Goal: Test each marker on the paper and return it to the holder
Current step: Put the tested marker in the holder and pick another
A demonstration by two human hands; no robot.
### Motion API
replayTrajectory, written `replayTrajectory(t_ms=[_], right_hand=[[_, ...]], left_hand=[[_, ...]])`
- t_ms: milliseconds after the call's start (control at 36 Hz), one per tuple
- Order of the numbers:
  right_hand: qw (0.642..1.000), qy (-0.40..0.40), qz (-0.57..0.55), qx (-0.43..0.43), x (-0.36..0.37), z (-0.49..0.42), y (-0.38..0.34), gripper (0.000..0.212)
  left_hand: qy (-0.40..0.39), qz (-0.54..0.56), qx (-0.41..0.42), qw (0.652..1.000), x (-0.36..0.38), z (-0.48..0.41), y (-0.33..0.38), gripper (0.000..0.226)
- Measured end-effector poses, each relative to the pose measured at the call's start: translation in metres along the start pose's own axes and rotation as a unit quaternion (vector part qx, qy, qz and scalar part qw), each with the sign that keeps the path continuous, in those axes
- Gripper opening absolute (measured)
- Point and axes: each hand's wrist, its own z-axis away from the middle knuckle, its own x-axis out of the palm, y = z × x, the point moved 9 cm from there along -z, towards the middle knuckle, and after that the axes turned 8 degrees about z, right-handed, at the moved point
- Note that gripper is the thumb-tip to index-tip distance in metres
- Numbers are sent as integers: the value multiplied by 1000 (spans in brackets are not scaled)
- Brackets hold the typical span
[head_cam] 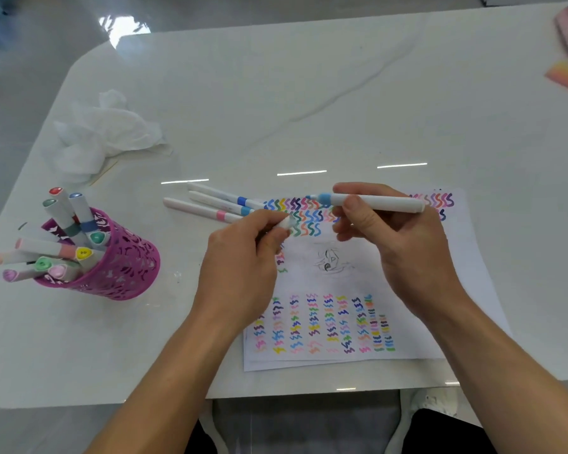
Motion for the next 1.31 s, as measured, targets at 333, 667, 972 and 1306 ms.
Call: replayTrajectory(t_ms=[333,667,972,1306], right_hand=[[999,-37,9,-23,9,7,-16,19],[993,-71,88,-17,19,5,-5,12],[995,-89,-23,22,22,7,-3,18],[990,-105,-84,43,34,11,-3,32]], left_hand=[[-21,103,-16,994,5,-1,1,17],[-57,126,11,990,10,3,10,20],[-47,208,24,977,4,7,14,22],[-26,233,38,971,-8,5,24,21]])
